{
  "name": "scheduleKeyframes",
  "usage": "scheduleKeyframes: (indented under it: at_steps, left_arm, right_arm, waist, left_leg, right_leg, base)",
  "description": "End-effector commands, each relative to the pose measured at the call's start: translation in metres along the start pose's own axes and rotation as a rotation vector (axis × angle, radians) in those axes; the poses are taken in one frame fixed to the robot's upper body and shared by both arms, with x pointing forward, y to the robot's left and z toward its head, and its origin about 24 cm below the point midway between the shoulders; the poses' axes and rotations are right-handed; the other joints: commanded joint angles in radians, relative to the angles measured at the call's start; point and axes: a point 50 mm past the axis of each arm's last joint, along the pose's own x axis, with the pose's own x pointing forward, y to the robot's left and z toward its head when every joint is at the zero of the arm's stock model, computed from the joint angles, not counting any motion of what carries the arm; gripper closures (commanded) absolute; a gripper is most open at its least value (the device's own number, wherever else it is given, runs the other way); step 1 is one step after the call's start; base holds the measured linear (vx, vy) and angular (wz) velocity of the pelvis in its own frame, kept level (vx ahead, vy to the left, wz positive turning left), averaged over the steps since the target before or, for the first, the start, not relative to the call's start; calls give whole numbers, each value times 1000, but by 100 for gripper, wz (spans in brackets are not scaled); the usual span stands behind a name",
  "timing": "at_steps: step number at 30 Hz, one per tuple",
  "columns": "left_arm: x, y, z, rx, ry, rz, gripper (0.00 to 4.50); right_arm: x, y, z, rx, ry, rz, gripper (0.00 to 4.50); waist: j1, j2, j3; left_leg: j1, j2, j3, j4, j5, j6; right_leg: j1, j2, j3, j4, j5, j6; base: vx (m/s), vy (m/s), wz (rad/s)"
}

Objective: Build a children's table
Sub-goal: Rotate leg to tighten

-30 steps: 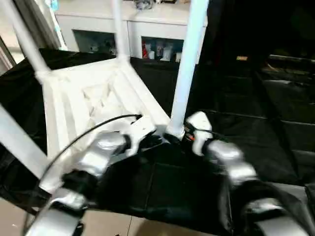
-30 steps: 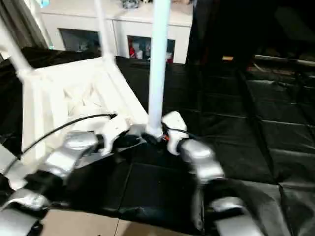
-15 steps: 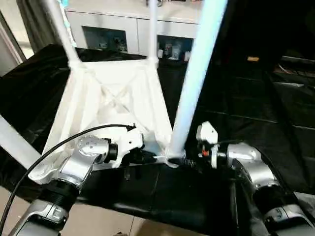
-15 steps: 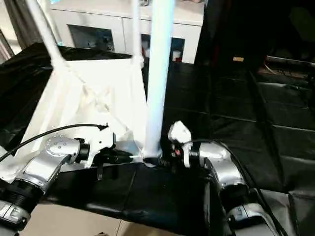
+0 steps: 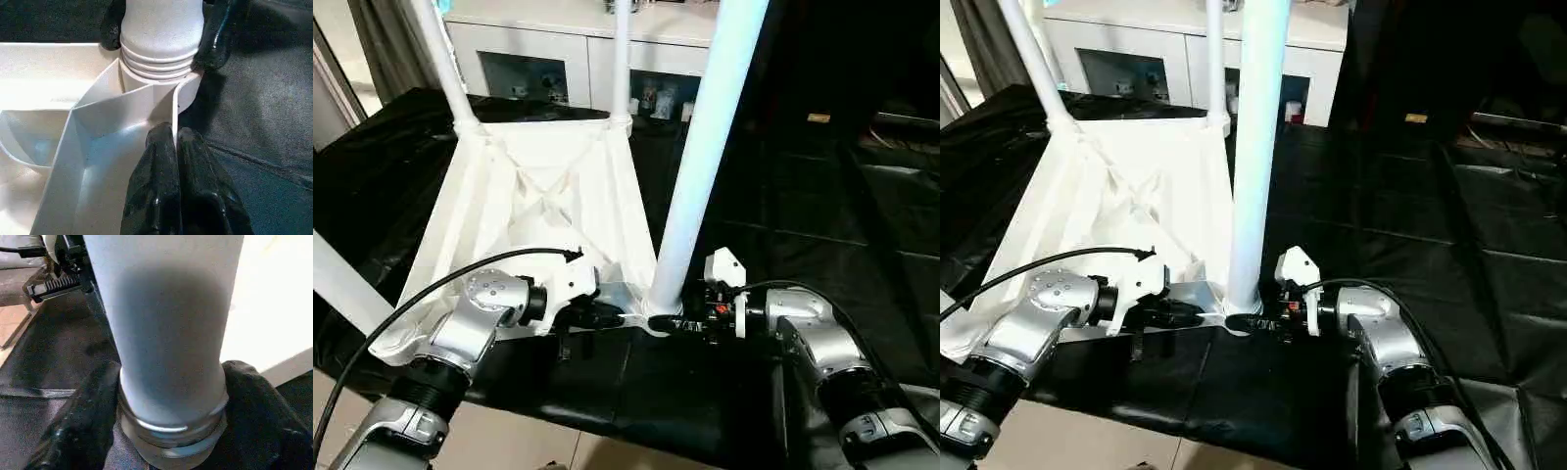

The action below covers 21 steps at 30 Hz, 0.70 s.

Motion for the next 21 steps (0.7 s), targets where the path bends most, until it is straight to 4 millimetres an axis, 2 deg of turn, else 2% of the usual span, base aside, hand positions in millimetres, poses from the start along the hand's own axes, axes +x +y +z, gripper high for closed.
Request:
scheduleKeyframes:
  at_steps: [1, 11, 13, 14, 15, 16, 18, 20, 21]
  left_arm:
    - [8, -9, -3, -23, -18, -52, 450]
    - [8, -10, -5, -32, -5, -63, 450]
    - [9, -9, -6, -41, 7, -41, 450]
    - [11, -7, -7, -53, 18, -20, 450]
    - [13, -5, -9, -67, 30, 10, 450]
    - [13, -5, -9, -67, 30, 10, 450]
    - [18, 1, -11, -100, 42, 86, 450]
    - [24, 6, -12, -121, 55, 152, 450]
    - [33, 15, -12, -159, 73, 280, 450]
  right_arm:
    - [1, 2, 3, 0, -11, 30, 168]
    - [4, 3, -2, 19, 0, 8, 177]
    - [9, -1, -6, 18, 19, -87, 177]
    - [12, -4, -8, 23, 22, -149, 178]
    - [16, -8, -10, 32, 22, -223, 178]
    - [16, -8, -10, 32, 22, -223, 178]
    - [23, -12, -13, 63, 19, -338, 178]
    - [29, -14, -14, 94, 13, -421, 178]
    - [40, -17, -16, 164, 12, -568, 178]
  waist:
    - [-1, -9, -57]
    - [-2, -4, -57]
    - [-2, -1, -58]
    - [-5, -3, -55]
    - [-11, -1, -51]
    - [-16, -1, -48]
    - [-30, -2, -42]
    - [-37, 0, -42]
    - [-41, 0, -40]
  left_leg:
    - [0, 45, -8, -59, -118, 74]
    - [2, 46, -9, -58, -119, 74]
    - [2, 45, -9, -58, -121, 69]
    - [2, 44, -9, -61, -137, 60]
    - [1, 43, -12, -66, -164, 45]
    - [3, 43, -12, -69, -187, 35]
    - [8, 41, -15, -74, -250, 7]
    - [9, 39, -18, -76, -266, -4]
    - [11, 38, -17, -76, -268, -11]
  right_leg:
    - [46, -82, 45, -60, -59, -236]
    - [46, -81, 44, -59, -49, -242]
    - [45, -81, 44, -59, -50, -243]
    - [43, -83, 44, -63, -75, -239]
    - [43, -84, 45, -67, -125, -232]
    - [41, -84, 44, -73, -167, -225]
    - [38, -87, 47, -87, -309, -194]
    - [37, -87, 48, -95, -373, -170]
    - [31, -84, 50, -97, -383, -160]
  base:
    - [0, 0, 0]
    - [0, 0, 0]
    - [0, 0, 0]
    - [0, 0, 0]
    - [0, 0, 0]
    - [0, 0, 0]
    - [0, 0, 0]
    - [0, 0, 0]
    - [0, 0, 0]
